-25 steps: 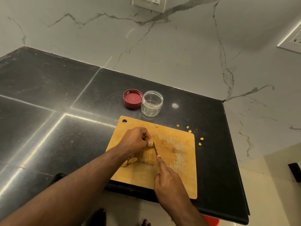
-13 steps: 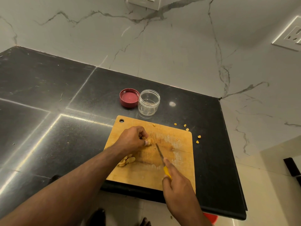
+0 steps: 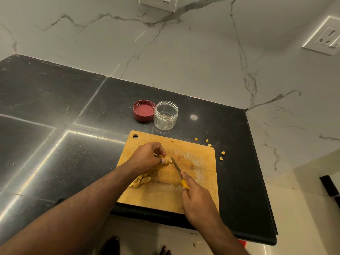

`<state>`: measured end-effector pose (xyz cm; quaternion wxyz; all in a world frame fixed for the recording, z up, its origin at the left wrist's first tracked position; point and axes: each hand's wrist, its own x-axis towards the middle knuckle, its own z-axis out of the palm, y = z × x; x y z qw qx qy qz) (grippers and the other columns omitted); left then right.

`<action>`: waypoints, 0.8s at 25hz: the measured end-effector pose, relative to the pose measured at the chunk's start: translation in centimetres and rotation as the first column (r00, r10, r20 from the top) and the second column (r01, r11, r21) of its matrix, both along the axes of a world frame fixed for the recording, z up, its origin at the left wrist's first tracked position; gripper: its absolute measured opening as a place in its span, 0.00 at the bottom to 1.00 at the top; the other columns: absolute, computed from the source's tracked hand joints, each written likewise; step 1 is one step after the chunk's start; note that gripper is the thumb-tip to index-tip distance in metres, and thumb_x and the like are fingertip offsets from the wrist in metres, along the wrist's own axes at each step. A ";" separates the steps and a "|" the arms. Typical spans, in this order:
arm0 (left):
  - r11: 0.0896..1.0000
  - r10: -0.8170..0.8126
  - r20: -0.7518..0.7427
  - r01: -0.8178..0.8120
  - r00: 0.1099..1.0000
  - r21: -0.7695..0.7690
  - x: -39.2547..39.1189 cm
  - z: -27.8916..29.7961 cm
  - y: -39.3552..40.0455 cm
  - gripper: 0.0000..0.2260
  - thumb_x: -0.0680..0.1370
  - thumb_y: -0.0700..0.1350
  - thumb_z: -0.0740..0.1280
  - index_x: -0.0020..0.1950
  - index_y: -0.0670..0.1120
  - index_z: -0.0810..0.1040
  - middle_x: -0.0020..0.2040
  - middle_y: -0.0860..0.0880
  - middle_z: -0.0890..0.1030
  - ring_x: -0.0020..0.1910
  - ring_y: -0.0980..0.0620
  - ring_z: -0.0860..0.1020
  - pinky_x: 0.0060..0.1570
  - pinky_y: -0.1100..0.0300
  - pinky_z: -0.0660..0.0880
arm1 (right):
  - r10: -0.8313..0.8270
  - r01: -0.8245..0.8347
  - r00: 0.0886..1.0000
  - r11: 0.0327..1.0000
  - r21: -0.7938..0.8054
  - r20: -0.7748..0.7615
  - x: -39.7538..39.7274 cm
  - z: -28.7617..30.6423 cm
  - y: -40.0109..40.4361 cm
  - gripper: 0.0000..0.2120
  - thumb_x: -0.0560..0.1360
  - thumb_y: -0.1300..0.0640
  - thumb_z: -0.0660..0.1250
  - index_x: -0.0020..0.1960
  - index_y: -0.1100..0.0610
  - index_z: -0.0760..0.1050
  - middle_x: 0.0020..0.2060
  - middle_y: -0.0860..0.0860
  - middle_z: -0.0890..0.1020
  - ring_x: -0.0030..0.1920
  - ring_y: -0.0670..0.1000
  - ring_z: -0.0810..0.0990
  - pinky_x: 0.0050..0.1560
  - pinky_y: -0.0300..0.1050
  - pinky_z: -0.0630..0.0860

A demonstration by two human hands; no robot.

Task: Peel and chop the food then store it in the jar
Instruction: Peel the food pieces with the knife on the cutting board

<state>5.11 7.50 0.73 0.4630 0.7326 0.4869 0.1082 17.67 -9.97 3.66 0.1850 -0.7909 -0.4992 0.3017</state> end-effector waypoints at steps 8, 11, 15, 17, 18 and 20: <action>0.992 0.092 0.099 -0.083 0.991 -0.099 -1.6 0.2 0.7 0.05 0.76 0.44 0.74 0.49 0.51 0.81 0.51 0.54 0.80 0.51 0.54 0.78 0.46 0.58 0.78 | -0.021 0.020 0.996 1.000 -0.010 -0.083 0.4 0.4 -0.1 0.23 0.83 0.55 0.56 0.77 0.41 0.60 0.59 0.42 0.77 0.41 0.41 0.78 0.38 0.33 0.75; 0.981 0.159 0.155 -0.138 0.975 -0.136 -2.1 0.7 1.5 0.06 0.75 0.42 0.74 0.50 0.48 0.81 0.51 0.50 0.80 0.50 0.52 0.79 0.44 0.59 0.78 | -0.067 0.069 0.989 0.997 0.015 -0.133 1.0 0.7 -0.1 0.23 0.83 0.55 0.57 0.75 0.38 0.63 0.52 0.40 0.79 0.38 0.45 0.78 0.32 0.35 0.73; 0.971 0.209 0.170 -0.184 0.963 -0.152 -2.4 1.0 2.1 0.06 0.77 0.39 0.73 0.51 0.48 0.81 0.51 0.50 0.80 0.48 0.53 0.80 0.41 0.63 0.76 | -0.018 0.016 0.988 1.000 -0.011 -0.155 0.5 0.1 -0.6 0.23 0.83 0.56 0.57 0.75 0.41 0.63 0.57 0.40 0.77 0.36 0.42 0.78 0.32 0.34 0.71; 0.969 0.220 0.167 -0.194 0.961 -0.156 -2.3 1.0 2.1 0.05 0.77 0.39 0.72 0.51 0.48 0.81 0.51 0.50 0.80 0.47 0.53 0.80 0.40 0.64 0.76 | 0.072 -0.074 0.968 0.997 0.000 -0.240 -0.4 -0.1 -1.1 0.23 0.82 0.57 0.57 0.74 0.40 0.65 0.64 0.41 0.76 0.38 0.39 0.78 0.34 0.33 0.70; 0.968 0.222 0.164 -0.198 0.961 -0.153 -2.3 1.0 2.1 0.05 0.77 0.39 0.72 0.51 0.48 0.81 0.51 0.51 0.80 0.47 0.54 0.80 0.39 0.64 0.76 | 0.088 -0.087 0.963 0.996 0.016 -0.257 -0.6 -0.3 -1.3 0.23 0.82 0.57 0.58 0.74 0.40 0.66 0.65 0.42 0.75 0.38 0.39 0.78 0.35 0.33 0.70; 0.967 0.228 0.156 -0.205 0.961 -0.151 -2.3 0.9 2.1 0.05 0.77 0.39 0.72 0.51 0.48 0.81 0.51 0.51 0.80 0.47 0.53 0.80 0.40 0.63 0.76 | 0.049 -0.040 0.970 0.998 0.040 -0.237 0.0 -0.7 -1.2 0.22 0.82 0.56 0.58 0.74 0.40 0.66 0.67 0.41 0.75 0.38 0.38 0.76 0.39 0.31 0.69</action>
